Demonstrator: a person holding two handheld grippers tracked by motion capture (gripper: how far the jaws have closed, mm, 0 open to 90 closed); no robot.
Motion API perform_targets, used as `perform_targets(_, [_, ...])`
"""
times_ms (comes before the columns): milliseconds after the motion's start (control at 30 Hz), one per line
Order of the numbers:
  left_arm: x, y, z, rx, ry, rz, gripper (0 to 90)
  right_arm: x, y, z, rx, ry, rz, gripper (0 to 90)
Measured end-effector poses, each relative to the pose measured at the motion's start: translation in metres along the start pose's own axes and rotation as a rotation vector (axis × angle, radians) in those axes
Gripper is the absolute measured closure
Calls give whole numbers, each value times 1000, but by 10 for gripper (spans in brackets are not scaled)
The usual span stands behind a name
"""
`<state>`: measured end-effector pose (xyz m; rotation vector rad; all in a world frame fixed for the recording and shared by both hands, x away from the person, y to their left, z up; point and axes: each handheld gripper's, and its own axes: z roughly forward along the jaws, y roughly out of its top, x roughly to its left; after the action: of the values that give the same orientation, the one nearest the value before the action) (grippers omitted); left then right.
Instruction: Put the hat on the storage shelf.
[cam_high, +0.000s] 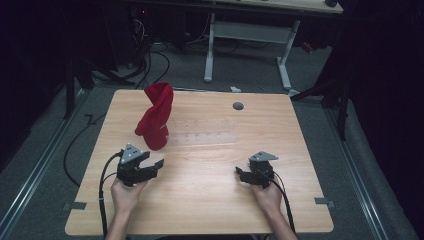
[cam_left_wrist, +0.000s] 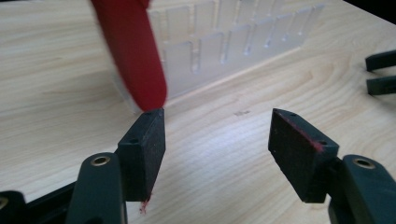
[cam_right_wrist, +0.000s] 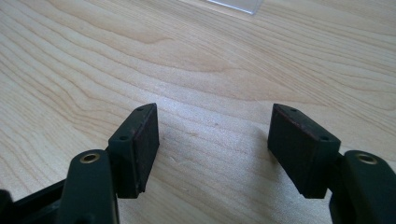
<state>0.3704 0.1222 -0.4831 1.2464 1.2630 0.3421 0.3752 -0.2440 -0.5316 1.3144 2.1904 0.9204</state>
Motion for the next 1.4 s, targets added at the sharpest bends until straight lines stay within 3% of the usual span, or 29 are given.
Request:
perform_targets(433, [-11, -22, 15, 69, -40, -1, 368, 0, 0, 0, 0, 0, -1, 341])
perform_targets(567, [-15, -34, 24, 107, -37, 30, 368, 0, 0, 0, 0, 1, -1, 341])
perform_targets(800, [-19, -45, 33, 131, -31, 59, 368, 0, 0, 0, 0, 1, -5, 341])
perform_targets(967, [-22, -59, 41, 149, -20, 131, 355, 0, 0, 0, -1, 1, -4, 341])
perform_targets(1100, [-22, -65, 45, 151, -9, 161, 352, 0, 0, 0, 0, 1, -4, 341])
perform_targets(1400, [-15, -73, 49, 155, 25, 136, 327, 0, 0, 0, -1, 1, -4, 340])
